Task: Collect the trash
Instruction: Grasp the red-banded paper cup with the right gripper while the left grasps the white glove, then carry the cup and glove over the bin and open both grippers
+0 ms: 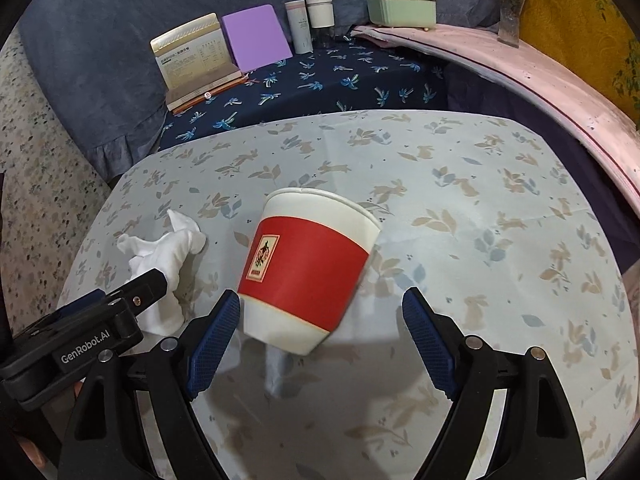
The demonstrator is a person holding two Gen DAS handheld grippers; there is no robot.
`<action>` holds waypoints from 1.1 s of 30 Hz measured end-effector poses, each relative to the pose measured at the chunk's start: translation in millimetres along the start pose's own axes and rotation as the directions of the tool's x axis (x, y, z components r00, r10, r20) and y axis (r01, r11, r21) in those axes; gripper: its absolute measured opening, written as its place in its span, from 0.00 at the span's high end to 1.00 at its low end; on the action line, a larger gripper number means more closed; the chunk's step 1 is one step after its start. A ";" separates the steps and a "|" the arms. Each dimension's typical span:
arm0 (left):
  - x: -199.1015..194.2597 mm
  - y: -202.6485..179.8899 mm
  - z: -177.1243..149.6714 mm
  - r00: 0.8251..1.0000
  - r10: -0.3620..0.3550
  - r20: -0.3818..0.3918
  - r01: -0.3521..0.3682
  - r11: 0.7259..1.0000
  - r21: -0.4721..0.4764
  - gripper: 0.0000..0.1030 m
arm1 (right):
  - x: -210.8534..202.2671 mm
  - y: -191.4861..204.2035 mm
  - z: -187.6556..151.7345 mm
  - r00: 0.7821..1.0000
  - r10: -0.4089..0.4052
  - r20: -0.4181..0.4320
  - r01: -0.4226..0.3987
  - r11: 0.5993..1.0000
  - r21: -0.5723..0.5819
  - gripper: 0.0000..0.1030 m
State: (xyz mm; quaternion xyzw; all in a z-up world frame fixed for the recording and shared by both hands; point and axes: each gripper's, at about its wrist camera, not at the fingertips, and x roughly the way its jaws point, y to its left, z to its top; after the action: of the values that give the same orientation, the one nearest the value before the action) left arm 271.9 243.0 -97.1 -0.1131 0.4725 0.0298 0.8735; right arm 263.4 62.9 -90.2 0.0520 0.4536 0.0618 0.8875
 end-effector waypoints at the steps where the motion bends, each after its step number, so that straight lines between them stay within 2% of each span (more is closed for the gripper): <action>1: 2.9 0.8 1.4 1.000 -0.004 -0.005 0.004 1.000 -0.005 0.15 | 4.0 0.5 1.9 1.000 0.000 -0.005 0.000 1.000 0.005 0.23; 6: 17.8 3.6 4.9 0.999 -0.031 -0.034 0.030 0.999 -0.031 0.16 | 16.4 -2.0 8.4 1.000 0.009 -0.011 -0.009 1.000 0.029 0.22; 10: 21.6 -1.4 6.8 1.000 -0.017 -0.025 0.017 1.000 -0.003 0.20 | 25.4 -4.1 10.0 1.000 0.007 -0.022 -0.006 0.999 0.043 0.25; 11: 21.7 -3.9 7.3 0.999 -0.023 -0.025 0.024 1.000 0.011 0.26 | 26.7 -4.8 9.9 1.000 0.011 -0.025 -0.010 0.999 0.046 0.28; 12: 21.4 -8.0 7.1 0.999 -0.029 -0.023 0.030 0.999 0.030 0.30 | 28.0 -4.9 9.2 0.999 0.021 -0.030 -0.020 0.999 0.044 0.36; 13: 21.1 -12.4 6.5 0.999 -0.030 -0.024 0.031 0.998 0.050 0.38 | 28.7 -4.6 8.6 0.999 0.024 -0.034 -0.023 0.999 0.039 0.40; 15: 20.5 -20.3 5.2 0.999 -0.038 -0.026 0.040 0.996 0.079 0.49 | 27.1 -3.7 6.8 1.000 0.020 -0.023 -0.019 0.999 0.030 0.40; 17: 19.4 -26.1 3.7 0.998 -0.049 -0.029 0.051 0.995 0.090 0.65 | 23.3 -3.5 5.1 1.000 0.020 -0.011 -0.019 1.000 0.023 0.40; 20: 16.7 -34.2 1.1 0.996 -0.074 -0.041 0.078 0.993 0.091 0.83 | 15.1 -6.2 3.6 1.000 0.010 0.010 -0.010 1.000 0.012 0.40; 25: 7.9 -49.6 -5.5 0.995 -0.089 -0.043 0.093 0.990 0.105 0.89 | -5.2 -20.7 2.9 0.999 -0.001 0.040 0.000 1.000 0.029 0.40; 33: -20.8 -84.8 -16.7 0.992 -0.125 -0.022 0.127 0.983 0.135 0.90 | -43.6 -54.0 -1.7 0.996 -0.031 0.086 0.025 0.998 0.065 0.40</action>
State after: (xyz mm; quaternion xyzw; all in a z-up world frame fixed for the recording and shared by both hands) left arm 260.2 158.0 -74.3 -0.0829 0.4711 -0.0586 0.8762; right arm 240.1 2.8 -64.3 0.0767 0.4171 0.0325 0.9050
